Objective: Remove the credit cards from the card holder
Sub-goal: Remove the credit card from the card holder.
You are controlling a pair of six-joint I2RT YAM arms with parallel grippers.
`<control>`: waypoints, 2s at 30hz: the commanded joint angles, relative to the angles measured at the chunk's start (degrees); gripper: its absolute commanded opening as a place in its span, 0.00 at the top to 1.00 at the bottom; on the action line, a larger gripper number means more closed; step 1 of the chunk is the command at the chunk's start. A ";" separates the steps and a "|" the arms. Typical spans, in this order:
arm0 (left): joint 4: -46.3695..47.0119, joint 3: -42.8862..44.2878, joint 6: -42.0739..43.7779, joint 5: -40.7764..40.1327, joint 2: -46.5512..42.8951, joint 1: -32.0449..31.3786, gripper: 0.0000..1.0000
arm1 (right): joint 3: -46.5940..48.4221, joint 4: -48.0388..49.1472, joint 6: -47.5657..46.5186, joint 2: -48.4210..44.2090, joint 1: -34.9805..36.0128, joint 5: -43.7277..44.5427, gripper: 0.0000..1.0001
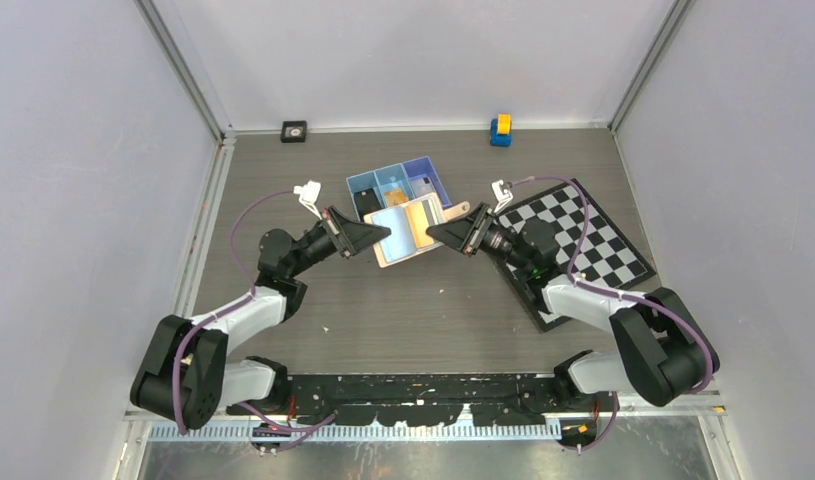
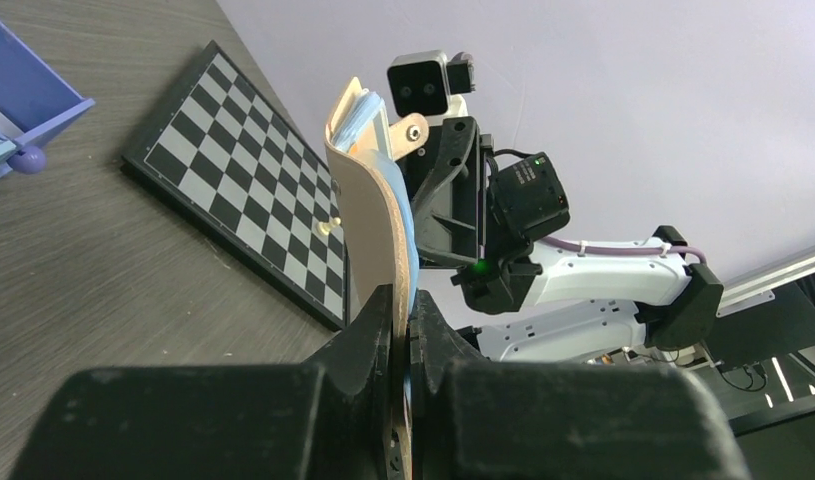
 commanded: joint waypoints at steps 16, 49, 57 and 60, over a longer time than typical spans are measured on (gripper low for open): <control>-56.23 10.24 21.43 -26.47 -11.54 0.26 0.31 | 4.01 -23.49 -15.75 -7.58 1.11 12.00 1.00; -13.95 8.81 7.15 0.96 7.04 -5.87 0.72 | 2.43 -7.56 -9.03 -1.50 6.74 8.02 0.99; -7.50 7.92 3.33 2.93 8.36 -4.91 0.77 | 2.69 -5.16 -7.65 0.76 6.75 6.63 1.00; -0.63 6.87 -0.27 3.97 9.47 -4.13 0.79 | 2.91 -3.90 -6.90 1.94 6.74 5.80 0.99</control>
